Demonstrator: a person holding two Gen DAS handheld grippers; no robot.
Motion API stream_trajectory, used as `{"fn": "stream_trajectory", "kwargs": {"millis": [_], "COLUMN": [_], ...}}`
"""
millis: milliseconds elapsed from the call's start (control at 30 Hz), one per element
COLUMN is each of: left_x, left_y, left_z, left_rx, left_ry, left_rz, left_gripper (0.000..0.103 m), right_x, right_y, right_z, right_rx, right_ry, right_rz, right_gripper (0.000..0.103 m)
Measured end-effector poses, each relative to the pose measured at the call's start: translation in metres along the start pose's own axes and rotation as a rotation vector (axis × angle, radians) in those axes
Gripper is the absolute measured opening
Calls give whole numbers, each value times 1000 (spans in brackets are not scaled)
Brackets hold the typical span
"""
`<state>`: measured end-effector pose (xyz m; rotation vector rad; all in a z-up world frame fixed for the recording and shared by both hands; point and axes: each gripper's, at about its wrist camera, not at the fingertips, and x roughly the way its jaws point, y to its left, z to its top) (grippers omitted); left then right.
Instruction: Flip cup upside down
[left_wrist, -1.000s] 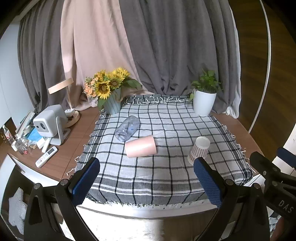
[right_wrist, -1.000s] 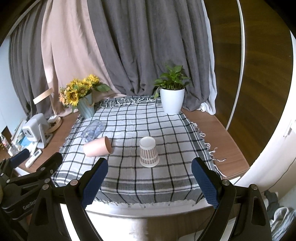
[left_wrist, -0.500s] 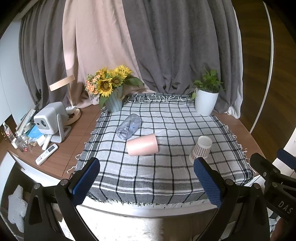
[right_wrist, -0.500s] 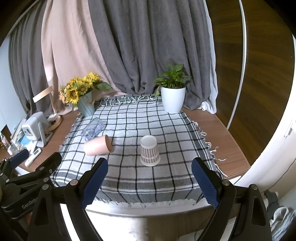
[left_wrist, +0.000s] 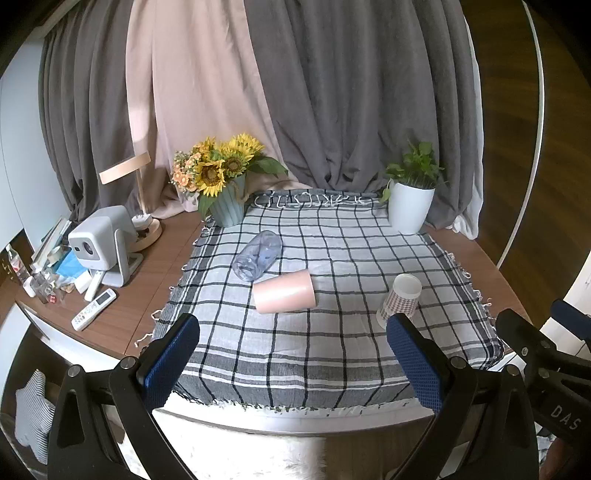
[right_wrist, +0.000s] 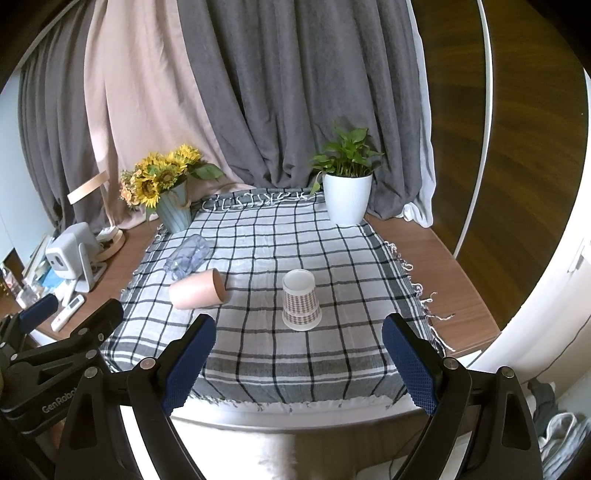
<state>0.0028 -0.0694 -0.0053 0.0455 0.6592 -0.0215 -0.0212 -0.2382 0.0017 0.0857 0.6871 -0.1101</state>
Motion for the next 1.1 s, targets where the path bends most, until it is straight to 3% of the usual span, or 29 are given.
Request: {"fn": "stream_trajectory", "kwargs": {"millis": [1100], "left_x": [-2], "left_y": [2], "left_z": [-2], "left_rx": [-3], "left_ry": [5], "left_rz": [-7], "left_gripper": [103], "right_x": [-1], "right_y": [7], "right_z": [-3], "right_rx": [-5], "right_ry": [6], "right_rz": [-5], "right_gripper": [92]}}
